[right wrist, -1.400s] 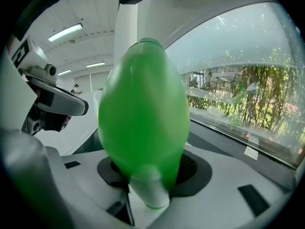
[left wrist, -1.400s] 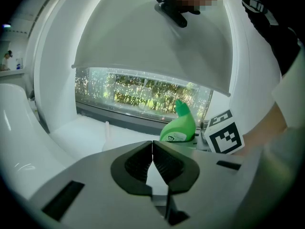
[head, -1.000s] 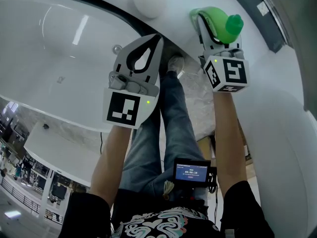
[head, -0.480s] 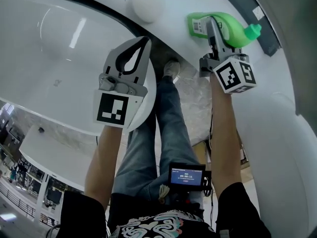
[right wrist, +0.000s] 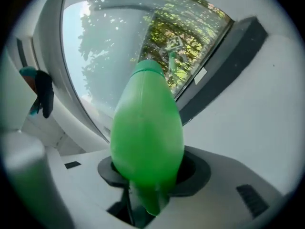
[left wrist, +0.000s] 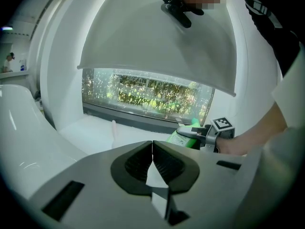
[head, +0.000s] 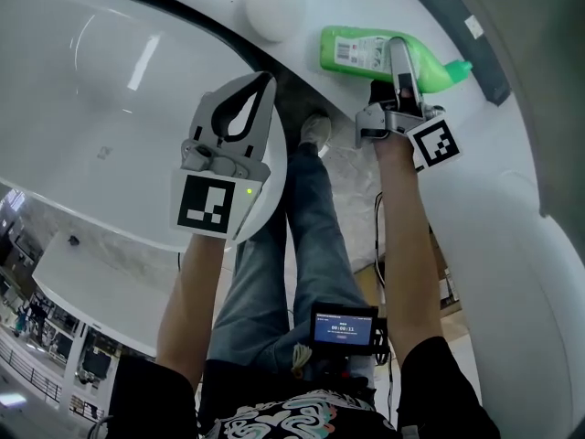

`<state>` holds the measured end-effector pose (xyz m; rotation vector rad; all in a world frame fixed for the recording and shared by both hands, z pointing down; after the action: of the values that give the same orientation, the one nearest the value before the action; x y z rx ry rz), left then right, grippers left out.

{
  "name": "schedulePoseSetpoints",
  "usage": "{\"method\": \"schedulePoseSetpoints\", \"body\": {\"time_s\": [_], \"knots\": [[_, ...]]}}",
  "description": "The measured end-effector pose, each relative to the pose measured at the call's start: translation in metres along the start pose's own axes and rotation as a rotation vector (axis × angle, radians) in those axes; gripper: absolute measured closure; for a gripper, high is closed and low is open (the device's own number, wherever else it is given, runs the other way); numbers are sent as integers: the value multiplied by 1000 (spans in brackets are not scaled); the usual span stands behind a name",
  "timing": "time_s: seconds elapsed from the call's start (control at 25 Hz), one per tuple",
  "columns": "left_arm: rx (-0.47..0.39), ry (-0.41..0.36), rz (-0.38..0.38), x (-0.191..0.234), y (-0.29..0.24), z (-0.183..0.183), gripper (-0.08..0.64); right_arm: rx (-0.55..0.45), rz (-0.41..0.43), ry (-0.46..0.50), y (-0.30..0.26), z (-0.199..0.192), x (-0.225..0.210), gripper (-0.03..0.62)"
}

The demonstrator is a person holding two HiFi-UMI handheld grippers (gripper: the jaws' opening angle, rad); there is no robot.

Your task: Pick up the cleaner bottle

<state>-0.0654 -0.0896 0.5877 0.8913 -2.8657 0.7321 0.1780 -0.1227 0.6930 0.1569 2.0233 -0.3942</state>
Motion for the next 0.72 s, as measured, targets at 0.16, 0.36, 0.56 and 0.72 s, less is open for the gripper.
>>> {"method": "schedulePoseSetpoints", "body": {"time_s": [0.16,0.36,0.56,0.72], "knots": [[-3,6,3,-5,10,18,545,-18,42,-122,4,3,24,390],[-11,14,10,-4,5,26,545,-38,64,-217,3,5,36,390],[-37,-10,19,3,-1,31,545,-61,95,-272,2,6,44,390],[-65,-10,38,5,-6,26,545,-78,116,-294,3,5,41,390]]}}
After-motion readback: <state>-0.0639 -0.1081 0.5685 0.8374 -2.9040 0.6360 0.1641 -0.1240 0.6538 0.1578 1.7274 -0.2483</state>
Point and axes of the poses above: the fingertips, and each gripper's own axes: y backward along the fingers, x to its left, z out of its top, the point moved 6 cm from there along y, backward along the fingers, and after that the axes turned 3 degrees about -x, right-handed, at the moved point
